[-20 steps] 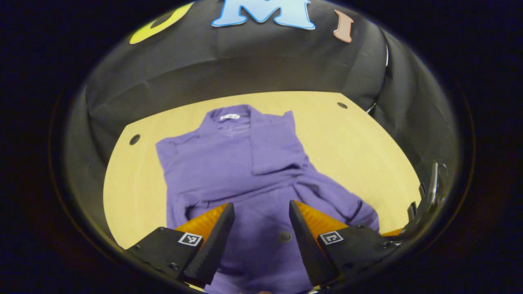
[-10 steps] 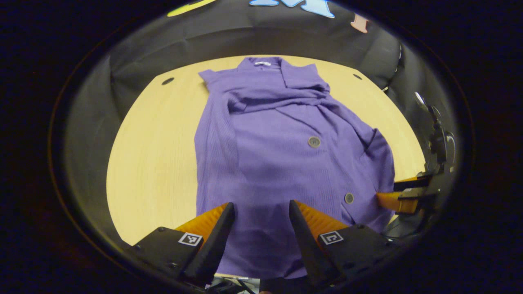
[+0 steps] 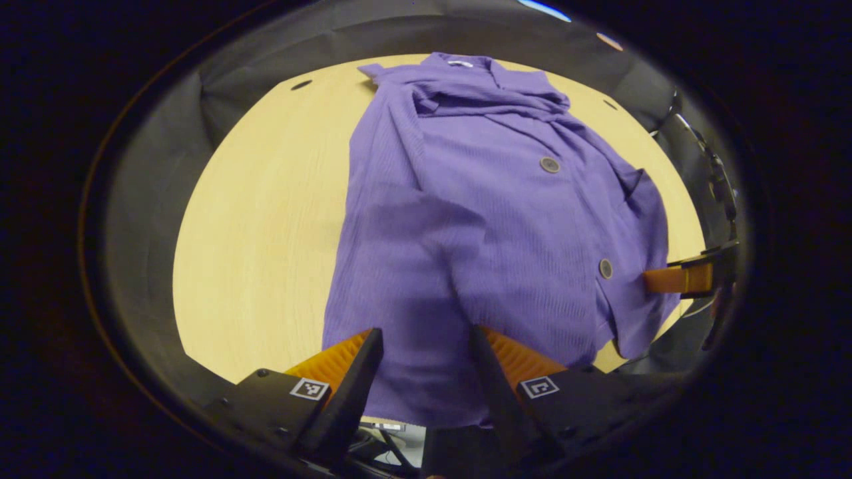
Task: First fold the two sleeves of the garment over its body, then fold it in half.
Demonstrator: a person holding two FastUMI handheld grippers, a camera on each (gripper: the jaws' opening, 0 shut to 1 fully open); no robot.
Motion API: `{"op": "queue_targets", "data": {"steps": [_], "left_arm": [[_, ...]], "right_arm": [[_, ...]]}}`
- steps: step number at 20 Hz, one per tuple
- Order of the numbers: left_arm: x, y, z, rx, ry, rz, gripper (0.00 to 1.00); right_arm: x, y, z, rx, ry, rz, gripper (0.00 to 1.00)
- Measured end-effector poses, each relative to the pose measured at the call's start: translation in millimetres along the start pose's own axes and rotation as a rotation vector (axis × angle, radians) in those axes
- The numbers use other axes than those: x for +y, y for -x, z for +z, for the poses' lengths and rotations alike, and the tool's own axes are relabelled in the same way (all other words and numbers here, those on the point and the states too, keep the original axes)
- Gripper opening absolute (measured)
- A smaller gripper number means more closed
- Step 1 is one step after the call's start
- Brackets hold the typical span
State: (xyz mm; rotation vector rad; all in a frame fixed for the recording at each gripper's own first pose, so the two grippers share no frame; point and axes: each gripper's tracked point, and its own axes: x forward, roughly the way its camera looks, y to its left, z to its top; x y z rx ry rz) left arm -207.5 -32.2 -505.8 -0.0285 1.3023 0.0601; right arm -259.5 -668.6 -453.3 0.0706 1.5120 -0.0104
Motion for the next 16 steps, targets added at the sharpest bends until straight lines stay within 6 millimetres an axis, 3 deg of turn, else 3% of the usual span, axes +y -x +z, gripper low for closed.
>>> {"op": "queue_targets", "data": {"steps": [2, 3, 6, 7, 8, 9, 10, 11, 12, 13, 15, 16], "left_arm": [[-1.9, -1.1, 1.0, 0.01, -0.015, 0.0, 0.94], [-2.3, -2.9, -0.5, 0.029, -0.014, 0.001, 0.88], [-2.9, -2.9, 0.6, 0.077, 0.023, 0.004, 0.99], [-2.8, -2.7, 1.3, 0.089, 0.023, 0.005, 0.89], [-1.2, -3.3, 1.9, 0.1, 0.015, 0.007, 0.94], [-1.4, -2.1, 1.9, 0.107, 0.01, 0.006, 0.89], [-1.4, -3.2, 2.6, 0.115, 0.01, 0.004, 0.93], [-1.3, -3.0, 2.8, 0.121, 0.007, 0.002, 0.84], [-0.9, -2.9, 2.3, 0.126, 0.008, 0.001, 0.86], [-0.9, -3.9, 4.3, 0.112, 0.018, 0.003, 0.84], [-2.2, -2.4, 3.5, 0.104, 0.016, 0.003, 0.75], [-2.1, -3.3, 3.1, 0.109, 0.01, 0.0, 0.76]], "right_arm": [[0.2, 0.1, 0.5, -0.006, -0.001, -0.002, 0.9], [0.1, 0.1, 0.8, -0.008, -0.003, -0.003, 0.9], [0.8, 0.3, 0.6, -0.009, -0.006, -0.007, 0.9], [0.9, 0.5, 0.7, -0.008, -0.005, -0.008, 0.91], [0.9, 0.3, 0.3, -0.006, -0.005, -0.008, 0.91], [0.9, 0.2, 0.1, -0.005, -0.003, -0.008, 0.91], [0.9, -0.3, 0.0, -0.005, 0.0, -0.01, 0.91], [0.8, 2.6, 0.1, 0.001, 0.009, -0.01, 0.89], [1.6, 0.4, -1.4, 0.004, 0.018, -0.012, 0.89], [2.5, 1.7, -1.5, 0.01, 0.024, -0.012, 0.84], [4.2, 4.0, 1.3, 0.009, 0.03, -0.008, 0.83], [5.1, 1.2, -0.7, 0.014, 0.039, -0.009, 0.74]]}}
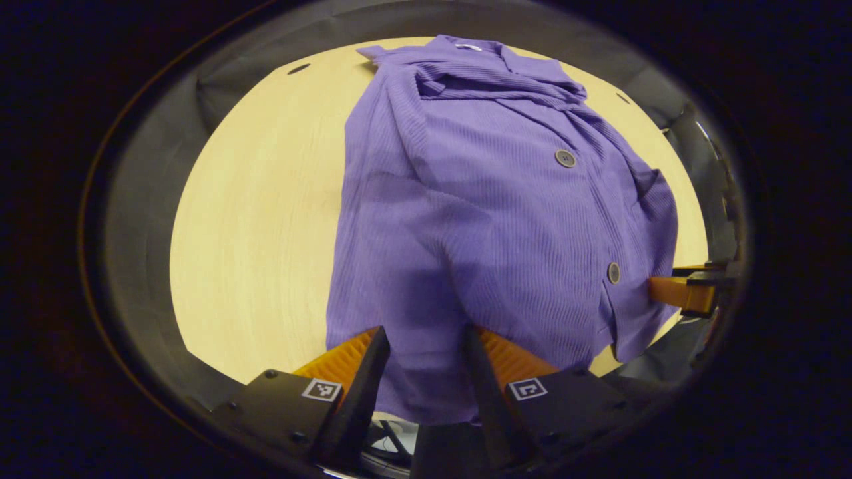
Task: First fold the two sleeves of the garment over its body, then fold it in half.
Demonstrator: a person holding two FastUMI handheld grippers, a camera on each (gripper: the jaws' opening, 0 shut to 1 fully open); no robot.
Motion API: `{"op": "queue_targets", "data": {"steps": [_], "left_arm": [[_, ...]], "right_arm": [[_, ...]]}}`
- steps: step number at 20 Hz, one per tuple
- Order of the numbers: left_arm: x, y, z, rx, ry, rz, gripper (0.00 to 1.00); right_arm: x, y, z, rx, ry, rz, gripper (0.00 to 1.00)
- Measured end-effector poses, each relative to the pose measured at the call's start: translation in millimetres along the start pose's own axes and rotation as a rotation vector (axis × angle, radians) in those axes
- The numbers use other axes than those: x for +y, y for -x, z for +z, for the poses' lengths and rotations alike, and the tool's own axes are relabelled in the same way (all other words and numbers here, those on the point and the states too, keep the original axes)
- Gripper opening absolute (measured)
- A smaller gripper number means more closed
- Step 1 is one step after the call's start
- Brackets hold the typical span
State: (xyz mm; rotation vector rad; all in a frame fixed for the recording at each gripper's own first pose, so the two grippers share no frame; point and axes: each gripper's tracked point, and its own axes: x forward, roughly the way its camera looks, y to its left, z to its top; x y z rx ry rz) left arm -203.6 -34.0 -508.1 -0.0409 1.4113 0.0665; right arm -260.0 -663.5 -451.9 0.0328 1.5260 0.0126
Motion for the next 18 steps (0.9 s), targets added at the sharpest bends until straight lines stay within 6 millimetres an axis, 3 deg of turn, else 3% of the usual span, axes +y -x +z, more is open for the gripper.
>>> {"op": "queue_targets", "data": {"steps": [3, 4, 5, 7, 10, 11, 14, 18], "left_arm": [[0, 0, 1, 0.02, -0.002, -0.004, 0.76], [0, 1, 4, 0.009, 0.001, -0.007, 0.75], [0, 1, 10, -0.03, 0.025, -0.014, 0.57], [-2, 0, 12, -0.065, 0.061, -0.016, 0.22], [-6, -4, 12, -0.066, 0.032, -0.023, 0.21], [-5, -1, 13, -0.059, 0.035, -0.021, 0.11], [-5, -1, 12, -0.054, 0.037, -0.021, 0.06], [-5, -2, 13, -0.072, 0.027, -0.014, 0.07]], "right_arm": [[3, 0, 3, -0.011, 0.01, 0.016, 0.71], [5, 1, 3, -0.006, 0.002, 0.016, 0.57], [5, 1, 4, 0.0, 0.016, 0.017, 0.42], [4, 0, 5, 0.017, 0.024, 0.022, 0.46], [9, -1, 8, -0.012, -0.026, 0.044, 0.42], [8, 2, 9, -0.012, -0.05, 0.046, 0.02], [10, -1, 10, -0.031, -0.03, 0.042, 0.05], [10, 1, 7, -0.053, -0.027, 0.049, 0.05]]}}
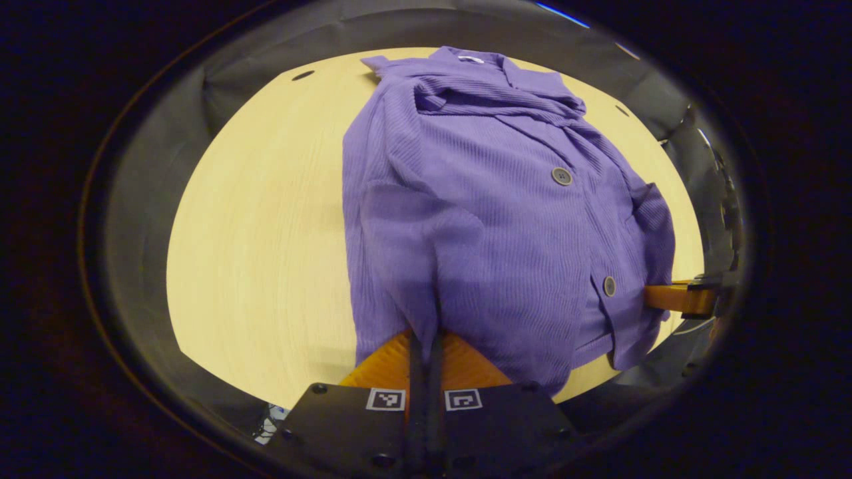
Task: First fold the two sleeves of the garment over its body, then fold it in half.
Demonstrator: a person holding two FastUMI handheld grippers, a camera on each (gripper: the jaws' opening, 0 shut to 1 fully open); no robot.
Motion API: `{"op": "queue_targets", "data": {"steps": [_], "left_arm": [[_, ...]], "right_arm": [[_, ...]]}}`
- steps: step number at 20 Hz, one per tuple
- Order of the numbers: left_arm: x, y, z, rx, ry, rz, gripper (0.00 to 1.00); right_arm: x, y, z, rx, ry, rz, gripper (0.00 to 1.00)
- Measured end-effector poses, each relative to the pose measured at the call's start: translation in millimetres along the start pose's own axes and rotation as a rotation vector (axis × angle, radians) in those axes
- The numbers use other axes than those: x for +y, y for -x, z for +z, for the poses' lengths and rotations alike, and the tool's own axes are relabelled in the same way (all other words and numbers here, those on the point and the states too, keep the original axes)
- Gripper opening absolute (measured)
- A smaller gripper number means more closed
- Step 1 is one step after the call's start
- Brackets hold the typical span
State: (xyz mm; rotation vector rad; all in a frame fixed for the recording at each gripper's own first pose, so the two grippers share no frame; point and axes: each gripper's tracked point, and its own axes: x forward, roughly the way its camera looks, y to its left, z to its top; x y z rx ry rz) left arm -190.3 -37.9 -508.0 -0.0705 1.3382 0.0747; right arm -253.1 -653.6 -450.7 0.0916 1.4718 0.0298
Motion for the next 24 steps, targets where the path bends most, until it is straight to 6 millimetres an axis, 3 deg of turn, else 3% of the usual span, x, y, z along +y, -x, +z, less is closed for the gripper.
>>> {"op": "queue_targets", "data": {"steps": [6, 11, 15, 24], "left_arm": [[-1, 8, 11, 0.021, 0.029, 0.005, 0.06], [-2, 26, 55, -0.046, 0.038, -0.003, 0.06], [-5, 41, 100, -0.109, 0.036, -0.016, 0.06], [2, 41, 198, -0.211, 0.021, -0.003, 0.07]], "right_arm": [[9, 13, 11, -0.014, -0.049, 0.028, 0.05], [24, 30, 42, -0.063, -0.066, 0.068, 0.05], [35, 47, 86, -0.133, -0.074, 0.094, 0.05], [49, 66, 204, -0.279, -0.097, 0.13, 0.05]]}}
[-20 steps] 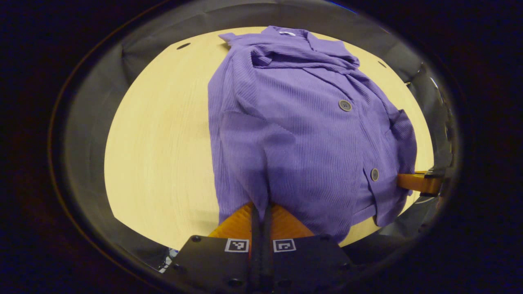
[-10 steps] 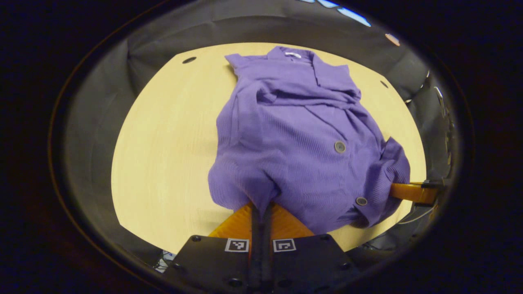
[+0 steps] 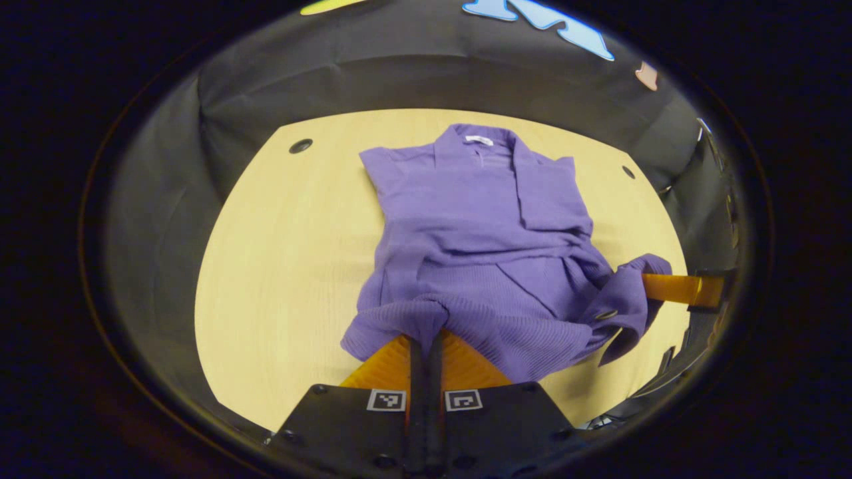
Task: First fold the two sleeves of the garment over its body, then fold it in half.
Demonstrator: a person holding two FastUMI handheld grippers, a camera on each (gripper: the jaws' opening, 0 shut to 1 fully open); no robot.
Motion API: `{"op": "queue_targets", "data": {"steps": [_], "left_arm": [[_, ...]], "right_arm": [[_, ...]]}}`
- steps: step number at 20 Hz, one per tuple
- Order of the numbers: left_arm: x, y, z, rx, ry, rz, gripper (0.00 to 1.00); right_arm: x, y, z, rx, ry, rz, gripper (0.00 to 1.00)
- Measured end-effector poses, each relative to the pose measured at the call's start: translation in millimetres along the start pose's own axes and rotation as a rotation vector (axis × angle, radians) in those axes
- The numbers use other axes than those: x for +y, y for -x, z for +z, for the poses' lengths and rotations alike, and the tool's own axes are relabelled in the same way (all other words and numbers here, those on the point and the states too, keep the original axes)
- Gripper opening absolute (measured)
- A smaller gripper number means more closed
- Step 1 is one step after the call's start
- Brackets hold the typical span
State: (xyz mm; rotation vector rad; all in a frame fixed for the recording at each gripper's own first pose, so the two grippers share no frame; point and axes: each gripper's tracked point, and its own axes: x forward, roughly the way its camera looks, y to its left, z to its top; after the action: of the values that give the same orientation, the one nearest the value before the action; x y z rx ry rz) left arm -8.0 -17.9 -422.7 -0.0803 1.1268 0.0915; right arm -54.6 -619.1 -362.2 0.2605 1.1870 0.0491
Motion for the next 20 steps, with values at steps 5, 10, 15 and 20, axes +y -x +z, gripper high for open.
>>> {"op": "queue_targets", "data": {"steps": [5, 10, 15, 20], "left_arm": [[14, -11, 48, -0.038, 0.024, 0.014, 0.07], [24, -23, 99, -0.086, 0.042, 0.016, 0.07], [28, -30, 160, -0.161, 0.054, 0.013, 0.07], [29, -39, 221, -0.228, 0.07, 0.003, 0.07]], "right_arm": [[5, -11, 53, -0.048, -0.018, 0.01, 0.05], [11, -22, 107, -0.099, -0.041, 0.022, 0.05], [20, -30, 156, -0.162, -0.066, 0.035, 0.05], [25, -40, 204, -0.227, -0.089, 0.038, 0.05]]}}
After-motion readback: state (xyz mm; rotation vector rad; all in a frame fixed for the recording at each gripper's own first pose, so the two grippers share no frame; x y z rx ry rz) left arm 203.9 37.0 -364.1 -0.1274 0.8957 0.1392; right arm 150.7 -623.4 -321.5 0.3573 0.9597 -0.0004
